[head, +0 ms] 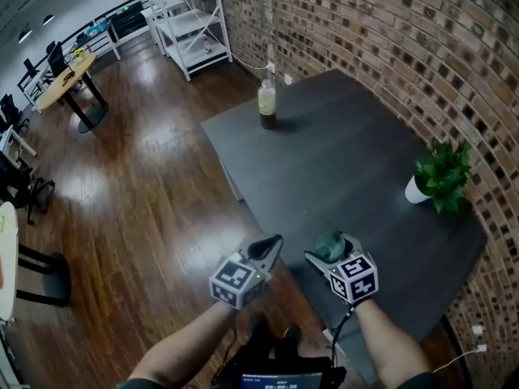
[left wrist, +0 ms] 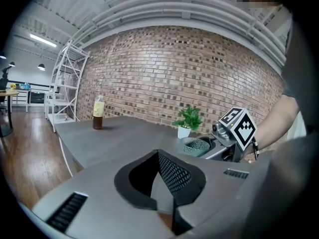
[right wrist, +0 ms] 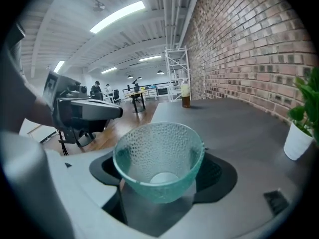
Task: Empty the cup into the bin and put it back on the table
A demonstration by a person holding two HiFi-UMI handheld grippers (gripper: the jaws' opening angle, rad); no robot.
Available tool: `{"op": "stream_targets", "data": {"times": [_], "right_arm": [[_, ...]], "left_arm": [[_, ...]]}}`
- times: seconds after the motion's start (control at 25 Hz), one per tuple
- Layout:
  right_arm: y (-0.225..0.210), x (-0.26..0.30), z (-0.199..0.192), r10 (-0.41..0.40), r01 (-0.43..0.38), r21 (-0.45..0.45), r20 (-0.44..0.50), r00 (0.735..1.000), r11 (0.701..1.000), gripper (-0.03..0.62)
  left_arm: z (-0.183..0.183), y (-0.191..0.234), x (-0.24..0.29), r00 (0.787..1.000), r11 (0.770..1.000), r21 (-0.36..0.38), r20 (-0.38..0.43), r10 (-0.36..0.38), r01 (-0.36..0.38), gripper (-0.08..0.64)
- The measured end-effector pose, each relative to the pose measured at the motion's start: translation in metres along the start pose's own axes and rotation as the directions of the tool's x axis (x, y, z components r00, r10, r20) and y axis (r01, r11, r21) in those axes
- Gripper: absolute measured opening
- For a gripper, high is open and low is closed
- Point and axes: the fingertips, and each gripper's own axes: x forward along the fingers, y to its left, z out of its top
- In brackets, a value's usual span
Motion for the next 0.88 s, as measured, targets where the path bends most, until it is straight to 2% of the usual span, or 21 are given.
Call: {"op": "stream_targets", "data": {"times": [0.24,0.56,0.88], "right_arm": [[-0.012,0.021,-0.006,-0.004,0.004,-0.006,-0.006,1.000,1.000,0.403],[-0.028,0.036,-0.013,-0.018,0.018,0.035,-0.002,1.000,0.999,0.403],[-0.029,0.045,-0.019,0.005,-0.005,0.037,0.005,1.000,0.999,0.405]], "left_arm": [[-0.020,0.012,0.016,1.000,1.000,-0.013,-0.026,0.010,-0.010,0.002],[-0.033,0.019,0.037,0.999,1.000,-0.025,-0.046,0.002,-0.003,0.002],[-0.027,0.016,0.043,0.999,0.999,-0.046,-0.032,-0.019,0.017,0.002]]}}
